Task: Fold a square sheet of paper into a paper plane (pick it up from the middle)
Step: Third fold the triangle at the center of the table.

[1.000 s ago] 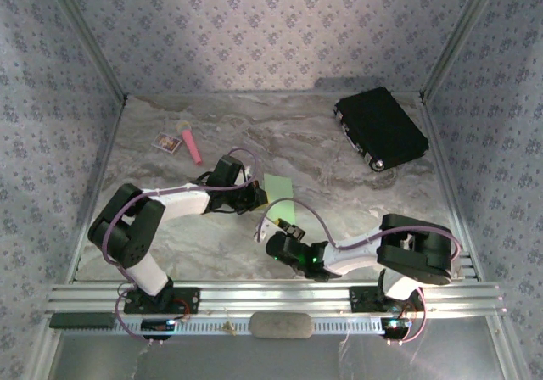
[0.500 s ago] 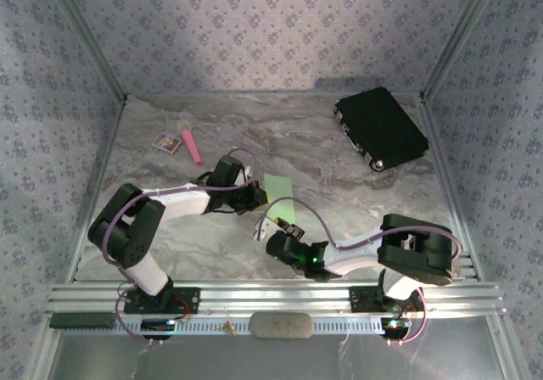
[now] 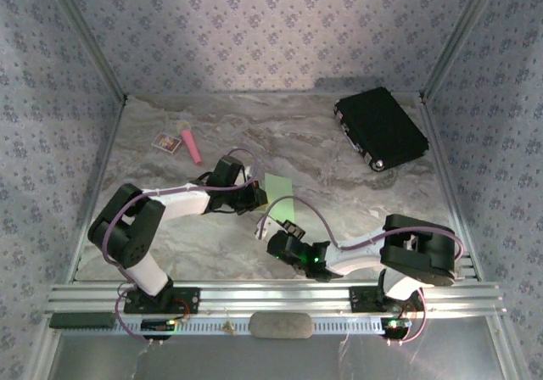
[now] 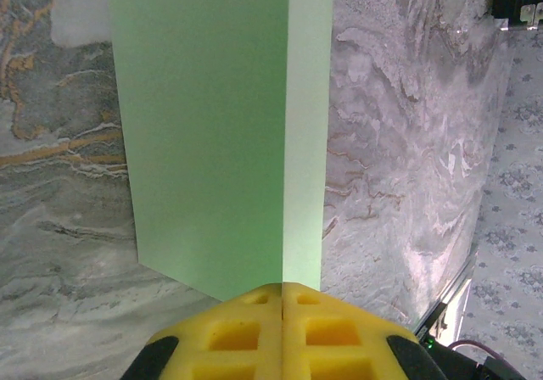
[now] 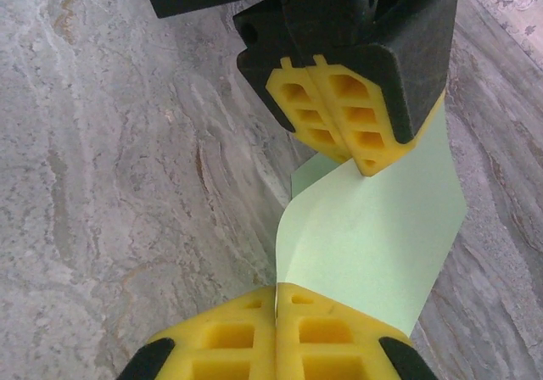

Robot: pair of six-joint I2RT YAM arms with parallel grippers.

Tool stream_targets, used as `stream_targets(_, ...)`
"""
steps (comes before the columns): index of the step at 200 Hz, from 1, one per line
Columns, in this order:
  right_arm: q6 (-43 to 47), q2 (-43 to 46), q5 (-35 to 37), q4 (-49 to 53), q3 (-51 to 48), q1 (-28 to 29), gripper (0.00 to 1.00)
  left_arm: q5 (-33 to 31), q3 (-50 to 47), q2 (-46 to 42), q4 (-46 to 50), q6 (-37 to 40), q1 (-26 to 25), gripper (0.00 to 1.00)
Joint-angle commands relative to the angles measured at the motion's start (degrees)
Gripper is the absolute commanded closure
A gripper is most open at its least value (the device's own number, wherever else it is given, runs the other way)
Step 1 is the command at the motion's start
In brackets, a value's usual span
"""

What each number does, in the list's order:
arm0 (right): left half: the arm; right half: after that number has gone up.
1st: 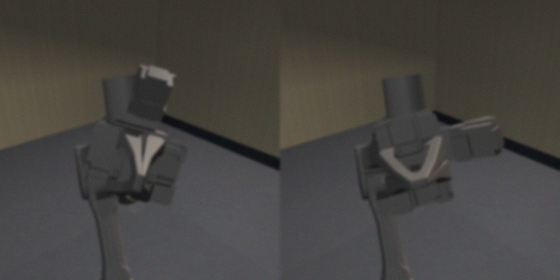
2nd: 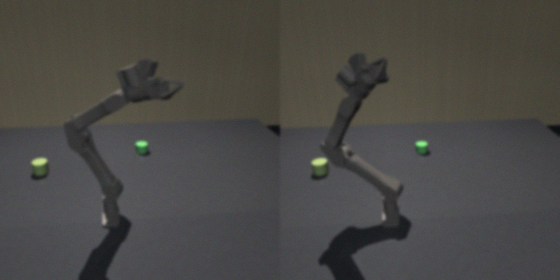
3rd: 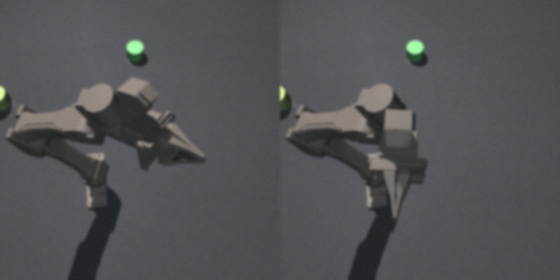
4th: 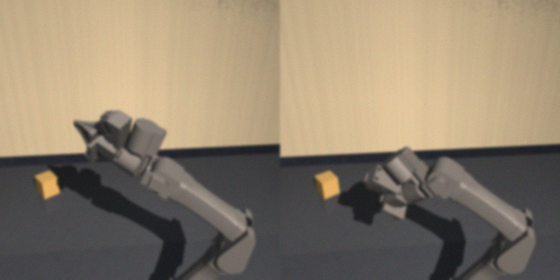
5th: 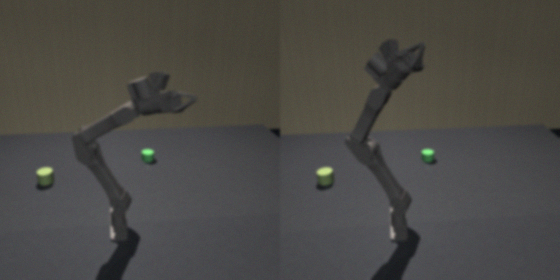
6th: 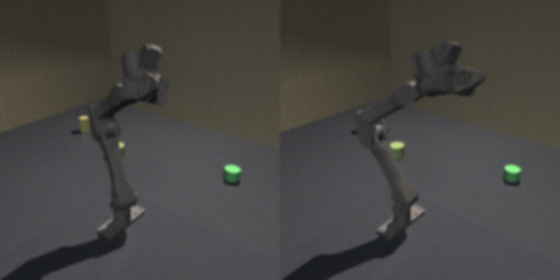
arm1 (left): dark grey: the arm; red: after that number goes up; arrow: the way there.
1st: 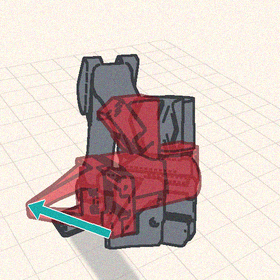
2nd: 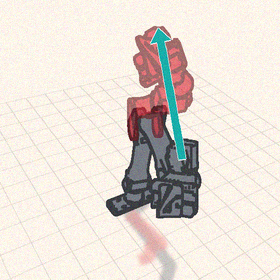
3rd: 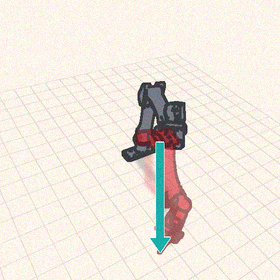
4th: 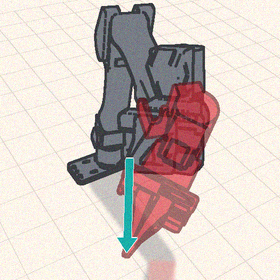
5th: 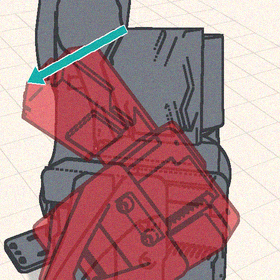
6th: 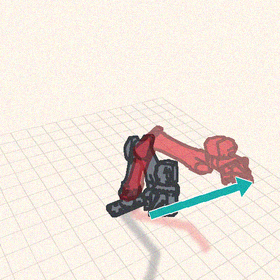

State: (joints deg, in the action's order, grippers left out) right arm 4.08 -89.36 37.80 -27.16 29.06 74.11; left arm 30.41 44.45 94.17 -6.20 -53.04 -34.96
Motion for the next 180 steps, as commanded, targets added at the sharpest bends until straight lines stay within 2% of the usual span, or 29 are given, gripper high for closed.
stream_targets(1,-1.6,1.5,-0.7,1.1,-0.7,-0.5,0.98,0.0,-0.4,-1.3,0.1,0.1,0.1,0.88)
stream_targets(18,-1.9,1.9,-1.6,1.6,-0.7,-0.7,0.99,-0.9,-0.5,-2.1,0.9,0.4,0.1,0.80)
stream_targets(33,-2.3,2.3,-2.8,2.4,-0.6,-1.0,0.99,-2.2,-0.3,-3.2,2.5,0.8,0.2,0.63)
stream_targets(52,-3.5,3.2,-6.3,4.2,-0.3,-1.9,0.99,-4.5,-0.1,-4.6,5.1,1.6,0.3,0.51)
stream_targets(69,-5.3,4.1,-10.4,6.0,-0.2,-3.3,0.99,-6.5,0.1,-6.3,7.0,2.0,0.6,0.45)
stream_targets(115,-9.3,7.9,-28.0,10.0,0.6,-10.5,0.99,-8.2,0.7,-9.3,10.6,4.0,1.4,0.45)
stream_targets(145,-11.5,9.6,-40.8,15.2,1.8,-16.3,1.00,-7.9,2.2,-9.0,11.8,5.4,2.0,0.55)
stream_targets(180,-12.8,11.1,-48.9,15.1,1.5,-20.3,1.00,-6.2,4.7,-6.9,11.7,6.3,2.7,0.64)
